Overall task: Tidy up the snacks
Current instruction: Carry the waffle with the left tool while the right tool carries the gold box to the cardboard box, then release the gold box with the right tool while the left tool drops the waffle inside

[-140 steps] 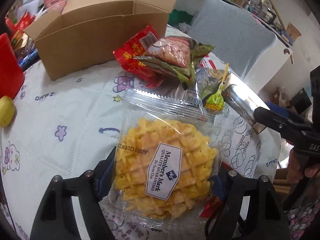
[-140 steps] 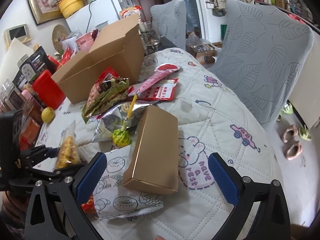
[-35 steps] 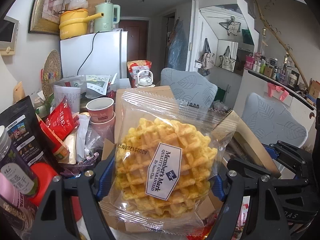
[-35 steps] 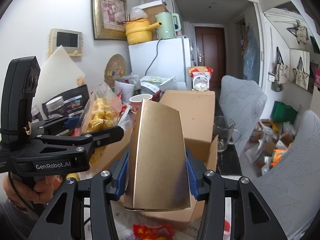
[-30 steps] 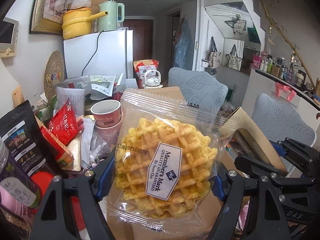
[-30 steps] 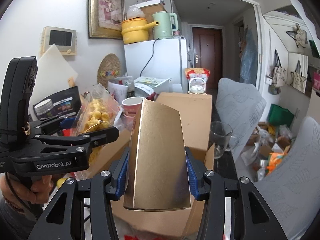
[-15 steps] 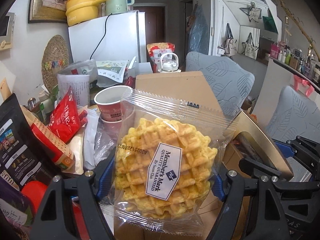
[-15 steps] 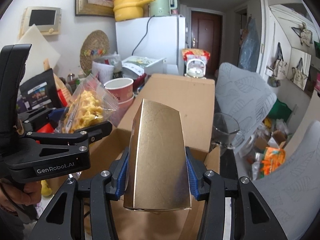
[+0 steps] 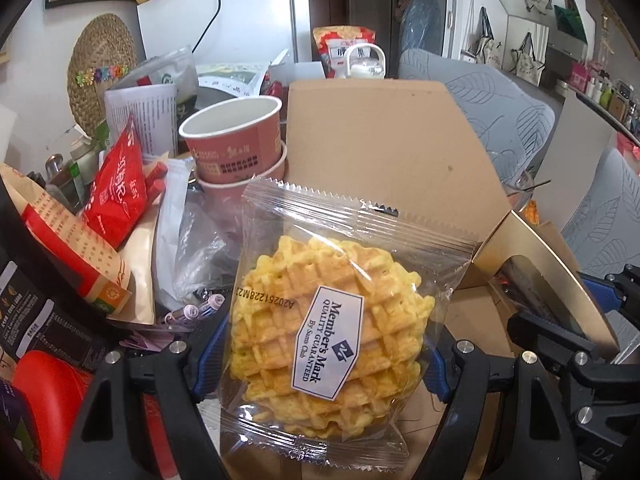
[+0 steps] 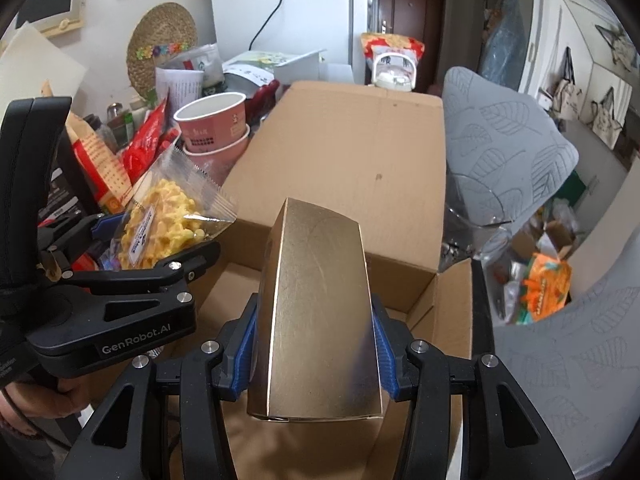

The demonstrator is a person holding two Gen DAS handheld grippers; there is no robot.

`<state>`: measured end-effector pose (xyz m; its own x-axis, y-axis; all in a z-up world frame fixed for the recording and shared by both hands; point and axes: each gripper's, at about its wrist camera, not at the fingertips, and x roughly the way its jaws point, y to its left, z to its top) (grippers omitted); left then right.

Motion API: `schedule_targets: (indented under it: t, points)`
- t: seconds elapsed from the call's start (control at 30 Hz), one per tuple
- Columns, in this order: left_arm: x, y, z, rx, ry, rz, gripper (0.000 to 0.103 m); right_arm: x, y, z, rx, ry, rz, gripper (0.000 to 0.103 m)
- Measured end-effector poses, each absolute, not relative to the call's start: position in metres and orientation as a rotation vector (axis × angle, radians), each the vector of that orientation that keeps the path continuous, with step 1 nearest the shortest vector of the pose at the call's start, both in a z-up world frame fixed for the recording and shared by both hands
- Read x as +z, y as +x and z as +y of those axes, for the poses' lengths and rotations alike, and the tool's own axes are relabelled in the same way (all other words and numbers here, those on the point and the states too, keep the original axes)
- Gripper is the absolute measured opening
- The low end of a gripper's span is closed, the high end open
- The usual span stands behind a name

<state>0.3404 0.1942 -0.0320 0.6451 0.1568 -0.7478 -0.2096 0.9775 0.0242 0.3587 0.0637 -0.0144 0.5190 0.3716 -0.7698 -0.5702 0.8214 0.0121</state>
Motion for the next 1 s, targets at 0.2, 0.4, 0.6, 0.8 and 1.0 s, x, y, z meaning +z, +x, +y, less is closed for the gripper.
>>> schedule_targets:
  t: [0.2,0.4,0.6,0.8,1.0]
  points:
    - [-0.042,0.345,0.189,0.231,-0.017,0.875,0.078,-0.027,0.368,0.07,0.564,-0.26,0.933,0.05]
    - [-0.05,0.353,0.185,0.233,-0.002,0.935,0.08,-0.038,0.377,0.07,0.55,-0.238,0.987,0.05]
    - [-0.051,0.355,0.179,0.25,0.027,0.956,0.081,-0.038,0.378,0.068,0.53,-0.244,0.985,0.05]
    - [-0.047,0.352,0.176,0.259,0.024,0.956,0.081,-0.034,0.376,0.06,0.521,-0.223,0.978,0.05]
    - [-0.038,0.344,0.171,0.253,-0.002,0.952,0.083,-0.021,0.365,0.052,0.511,-0.225,0.939,0.05]
